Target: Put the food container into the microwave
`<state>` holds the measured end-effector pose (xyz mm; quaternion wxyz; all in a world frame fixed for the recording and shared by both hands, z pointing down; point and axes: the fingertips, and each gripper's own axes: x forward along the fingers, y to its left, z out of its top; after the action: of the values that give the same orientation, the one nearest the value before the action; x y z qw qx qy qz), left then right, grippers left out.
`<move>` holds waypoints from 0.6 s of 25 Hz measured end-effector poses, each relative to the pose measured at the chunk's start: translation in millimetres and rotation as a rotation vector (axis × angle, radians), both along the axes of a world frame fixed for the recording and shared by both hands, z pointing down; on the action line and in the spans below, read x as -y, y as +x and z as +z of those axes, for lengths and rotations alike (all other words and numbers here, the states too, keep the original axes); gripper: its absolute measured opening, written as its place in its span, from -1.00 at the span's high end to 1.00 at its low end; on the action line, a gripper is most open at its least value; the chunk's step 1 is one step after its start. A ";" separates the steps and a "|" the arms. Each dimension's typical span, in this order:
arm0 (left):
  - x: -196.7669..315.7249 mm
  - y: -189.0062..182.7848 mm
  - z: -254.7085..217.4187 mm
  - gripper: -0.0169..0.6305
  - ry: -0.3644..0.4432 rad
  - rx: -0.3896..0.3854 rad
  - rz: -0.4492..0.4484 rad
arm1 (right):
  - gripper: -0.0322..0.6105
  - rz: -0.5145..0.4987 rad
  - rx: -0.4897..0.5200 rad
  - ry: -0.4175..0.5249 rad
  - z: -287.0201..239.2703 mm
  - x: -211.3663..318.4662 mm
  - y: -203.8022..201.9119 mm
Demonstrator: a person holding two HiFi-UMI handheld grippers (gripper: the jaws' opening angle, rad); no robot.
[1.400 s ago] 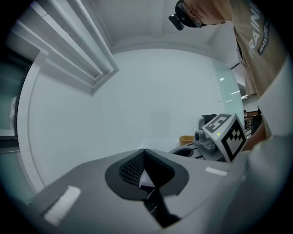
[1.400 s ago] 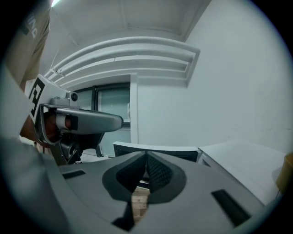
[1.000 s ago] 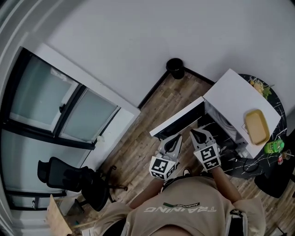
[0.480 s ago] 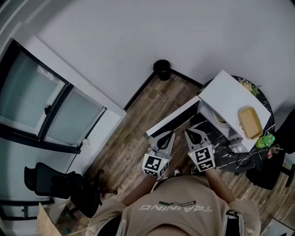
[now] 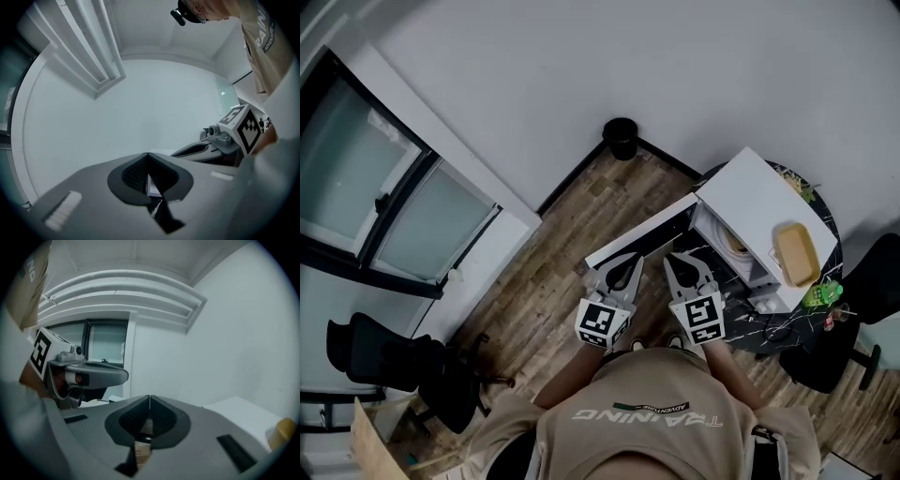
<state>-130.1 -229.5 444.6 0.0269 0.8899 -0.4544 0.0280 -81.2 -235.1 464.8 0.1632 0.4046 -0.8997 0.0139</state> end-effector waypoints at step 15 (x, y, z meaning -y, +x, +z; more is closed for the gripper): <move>-11.2 29.4 -35.4 0.94 0.045 0.000 -0.088 | 0.87 0.046 0.141 0.038 -29.5 1.3 49.9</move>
<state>-100.6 -218.3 409.2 0.0082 0.8694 -0.4938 0.0164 -31.3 -236.3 435.3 0.0916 0.4261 -0.8996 0.0289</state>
